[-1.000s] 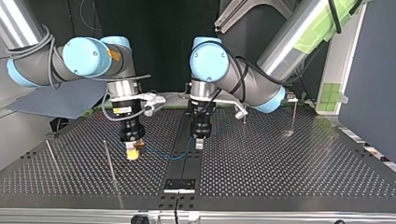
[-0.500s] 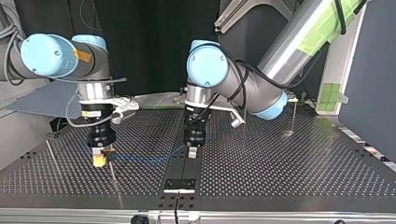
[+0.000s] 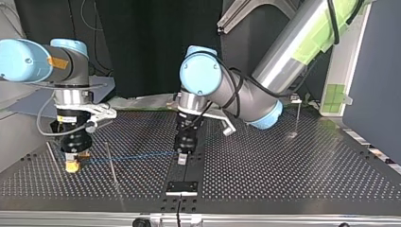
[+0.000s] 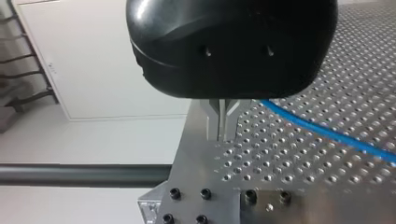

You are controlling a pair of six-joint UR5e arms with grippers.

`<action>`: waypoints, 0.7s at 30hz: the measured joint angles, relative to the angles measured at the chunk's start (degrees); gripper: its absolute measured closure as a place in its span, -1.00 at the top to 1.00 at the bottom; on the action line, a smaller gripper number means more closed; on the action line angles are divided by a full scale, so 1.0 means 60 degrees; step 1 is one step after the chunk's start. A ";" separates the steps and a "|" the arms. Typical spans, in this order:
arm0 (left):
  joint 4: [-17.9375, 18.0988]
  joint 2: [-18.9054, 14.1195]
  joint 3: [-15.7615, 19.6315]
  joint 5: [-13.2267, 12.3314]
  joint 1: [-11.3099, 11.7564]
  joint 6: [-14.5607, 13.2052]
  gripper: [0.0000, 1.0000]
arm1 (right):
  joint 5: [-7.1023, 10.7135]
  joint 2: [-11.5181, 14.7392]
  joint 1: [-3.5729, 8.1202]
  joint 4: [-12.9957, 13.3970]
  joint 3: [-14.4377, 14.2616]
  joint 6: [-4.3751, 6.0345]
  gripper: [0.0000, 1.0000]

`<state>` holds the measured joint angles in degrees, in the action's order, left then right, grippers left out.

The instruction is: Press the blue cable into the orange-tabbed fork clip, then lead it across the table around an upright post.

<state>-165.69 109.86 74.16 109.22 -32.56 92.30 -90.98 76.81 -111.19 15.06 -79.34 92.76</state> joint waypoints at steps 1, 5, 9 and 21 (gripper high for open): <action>-0.0043 0.0078 -0.0095 -0.0018 -0.0026 0.0068 -1.00 | 0.0001 -0.0001 0.0049 -0.0001 0.0001 -0.0001 -1.00; -0.0155 0.0350 -0.0383 -0.0041 -0.0164 0.0223 -1.00 | -0.0003 -0.0004 0.0257 -0.0003 0.0001 -0.0002 -1.00; -0.0184 0.0669 -0.0705 -0.0088 -0.0320 0.0387 -1.00 | -0.0001 -0.0011 0.0396 -0.0003 0.0003 -0.0006 -1.00; -0.0314 0.1390 -0.1709 -0.0306 -0.0610 0.1040 -1.00 | 0.0004 -0.0089 0.0696 -0.0004 0.0002 -0.0017 -1.00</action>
<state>-167.57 118.21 63.91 107.39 -36.22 98.54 -90.96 76.28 -107.01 15.04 -79.33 92.65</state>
